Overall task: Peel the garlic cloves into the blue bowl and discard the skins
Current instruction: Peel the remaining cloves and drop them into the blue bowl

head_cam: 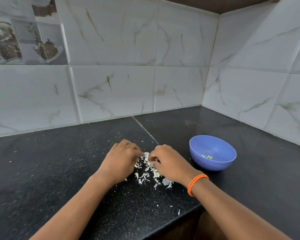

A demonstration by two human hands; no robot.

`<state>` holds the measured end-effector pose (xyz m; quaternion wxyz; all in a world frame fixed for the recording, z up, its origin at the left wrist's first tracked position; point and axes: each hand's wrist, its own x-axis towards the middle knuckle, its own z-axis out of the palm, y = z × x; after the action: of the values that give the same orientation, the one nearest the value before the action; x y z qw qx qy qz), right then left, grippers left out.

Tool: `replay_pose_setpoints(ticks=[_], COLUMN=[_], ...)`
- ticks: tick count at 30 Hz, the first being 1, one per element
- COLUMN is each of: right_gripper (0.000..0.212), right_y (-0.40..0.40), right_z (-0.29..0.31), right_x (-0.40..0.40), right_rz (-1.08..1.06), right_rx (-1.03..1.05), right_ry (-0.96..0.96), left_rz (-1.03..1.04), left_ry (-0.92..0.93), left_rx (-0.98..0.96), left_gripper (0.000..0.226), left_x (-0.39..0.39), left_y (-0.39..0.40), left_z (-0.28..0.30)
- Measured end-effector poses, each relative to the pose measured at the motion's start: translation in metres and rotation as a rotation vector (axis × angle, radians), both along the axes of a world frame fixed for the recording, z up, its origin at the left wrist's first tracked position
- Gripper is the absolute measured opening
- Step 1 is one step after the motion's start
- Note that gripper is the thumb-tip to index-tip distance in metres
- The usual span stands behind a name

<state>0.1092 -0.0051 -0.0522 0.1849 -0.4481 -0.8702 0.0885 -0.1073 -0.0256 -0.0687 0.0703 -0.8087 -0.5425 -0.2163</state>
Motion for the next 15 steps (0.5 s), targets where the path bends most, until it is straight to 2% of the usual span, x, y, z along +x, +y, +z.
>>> replay_pose_setpoints(ticks=[5, 10, 15], right_gripper=[0.017, 0.020, 0.021], right_y=[-0.006, -0.007, -0.009], right_z=[-0.003, 0.000, 0.002], right_x=[-0.021, -0.024, -0.010], right_rz=[-0.059, -0.080, -0.060], right_rx=[0.172, 0.182, 0.127], right_ry=[-0.141, -0.144, 0.099], left_rz=[0.037, 0.079, 0.058], left_ry=[0.017, -0.013, -0.022], left_rx=[-0.056, -0.039, 0.019], left_gripper=[0.025, 0.013, 0.018], left_x=[0.003, 0.004, 0.005], left_y=[-0.004, -0.005, -0.005], left_z=[0.000, 0.001, 0.000])
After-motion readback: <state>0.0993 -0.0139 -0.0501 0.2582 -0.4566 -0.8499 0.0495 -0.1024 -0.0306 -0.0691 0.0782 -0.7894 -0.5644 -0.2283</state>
